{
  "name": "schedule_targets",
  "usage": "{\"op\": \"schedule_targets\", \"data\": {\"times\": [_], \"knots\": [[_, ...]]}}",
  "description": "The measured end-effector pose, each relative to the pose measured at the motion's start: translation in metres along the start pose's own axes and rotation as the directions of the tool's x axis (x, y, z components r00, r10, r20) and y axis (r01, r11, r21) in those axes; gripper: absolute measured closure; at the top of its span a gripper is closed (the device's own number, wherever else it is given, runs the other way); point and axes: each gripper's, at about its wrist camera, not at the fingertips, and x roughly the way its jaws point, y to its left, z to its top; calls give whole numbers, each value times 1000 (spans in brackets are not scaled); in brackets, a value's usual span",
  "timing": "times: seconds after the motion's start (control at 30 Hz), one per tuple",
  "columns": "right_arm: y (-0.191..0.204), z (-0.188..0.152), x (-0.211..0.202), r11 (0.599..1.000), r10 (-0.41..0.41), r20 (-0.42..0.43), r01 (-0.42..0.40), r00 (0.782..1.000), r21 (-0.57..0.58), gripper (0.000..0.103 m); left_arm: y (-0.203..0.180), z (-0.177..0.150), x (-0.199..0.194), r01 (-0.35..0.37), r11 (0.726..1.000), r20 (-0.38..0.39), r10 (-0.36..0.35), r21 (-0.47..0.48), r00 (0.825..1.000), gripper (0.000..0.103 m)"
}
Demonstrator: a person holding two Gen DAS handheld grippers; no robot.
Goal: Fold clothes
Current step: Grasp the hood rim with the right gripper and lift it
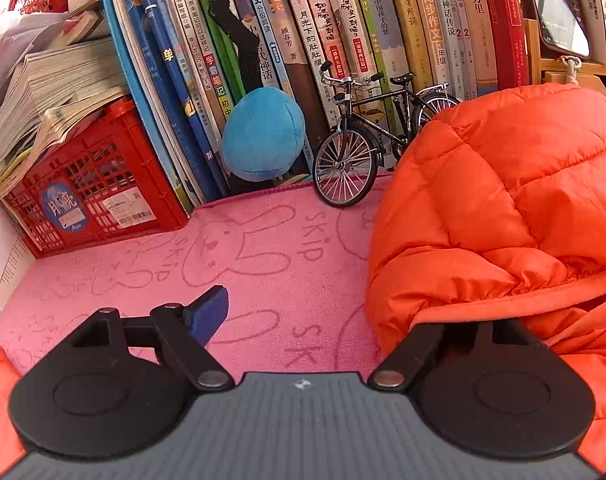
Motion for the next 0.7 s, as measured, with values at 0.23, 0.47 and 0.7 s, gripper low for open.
{"op": "schedule_targets", "data": {"times": [0.23,0.47,0.7], "knots": [[-8,-5,-33,997,83,53,-83,995,-8,38,39,-5,-33,207,978,94,-203,-37,975,21],[-33,-10,-85,981,192,149,-190,970,-25,8,42,-12,-63,254,963,172,-266,90,949,9],[29,-18,-79,945,-100,321,192,942,-266,8,25,-8,-47,181,982,148,-188,59,971,9]]}}
